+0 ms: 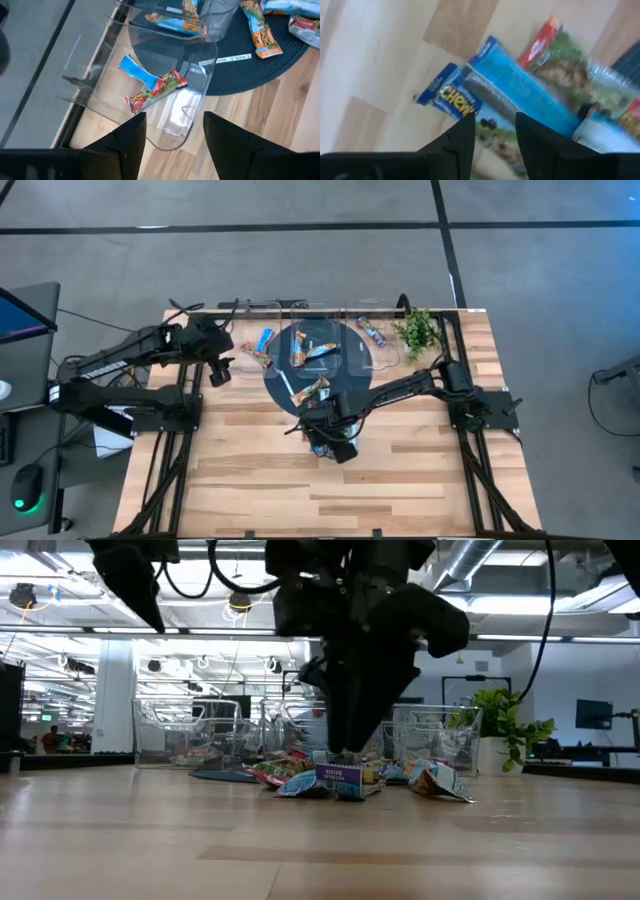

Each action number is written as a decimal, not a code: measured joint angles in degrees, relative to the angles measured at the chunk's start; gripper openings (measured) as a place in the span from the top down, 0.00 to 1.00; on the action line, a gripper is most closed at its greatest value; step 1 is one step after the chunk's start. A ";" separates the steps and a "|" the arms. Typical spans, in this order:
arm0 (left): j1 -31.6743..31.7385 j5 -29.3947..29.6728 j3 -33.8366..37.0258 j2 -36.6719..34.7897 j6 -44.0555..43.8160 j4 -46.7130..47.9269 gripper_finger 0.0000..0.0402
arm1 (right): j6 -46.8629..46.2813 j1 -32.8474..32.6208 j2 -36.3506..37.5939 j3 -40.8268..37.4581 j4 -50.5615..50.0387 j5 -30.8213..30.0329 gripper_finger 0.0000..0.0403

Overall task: Pick and place Granola Bars by type
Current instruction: Put the blue granola bar into the right transparent bin

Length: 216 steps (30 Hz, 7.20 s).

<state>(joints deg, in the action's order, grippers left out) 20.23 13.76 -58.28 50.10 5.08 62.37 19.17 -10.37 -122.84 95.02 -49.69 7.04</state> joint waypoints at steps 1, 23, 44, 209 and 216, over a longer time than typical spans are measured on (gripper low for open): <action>0.00 -0.01 0.30 -0.42 -0.57 -0.15 0.52 | 2.19 0.07 -0.10 -0.11 -1.01 -0.02 0.67; -0.02 -1.59 2.43 -5.72 -7.29 -0.35 0.52 | 15.93 3.27 -0.31 -0.20 -4.17 -1.07 0.67; -0.02 -1.60 2.43 -5.91 -7.30 -0.37 0.52 | 11.95 1.40 -0.05 -3.98 -0.47 0.55 0.67; -0.01 -2.90 2.38 -5.85 -2.04 -13.40 0.52 | -54.37 25.09 29.60 4.52 -26.58 -22.54 0.86; -0.01 -2.91 2.38 -5.85 -8.20 -15.42 0.52 | -48.74 33.90 24.47 4.46 -26.89 -20.42 0.85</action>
<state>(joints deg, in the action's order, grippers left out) 20.22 10.85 -55.90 44.25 -3.12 46.95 -29.57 23.53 -98.37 99.48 -76.58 -13.38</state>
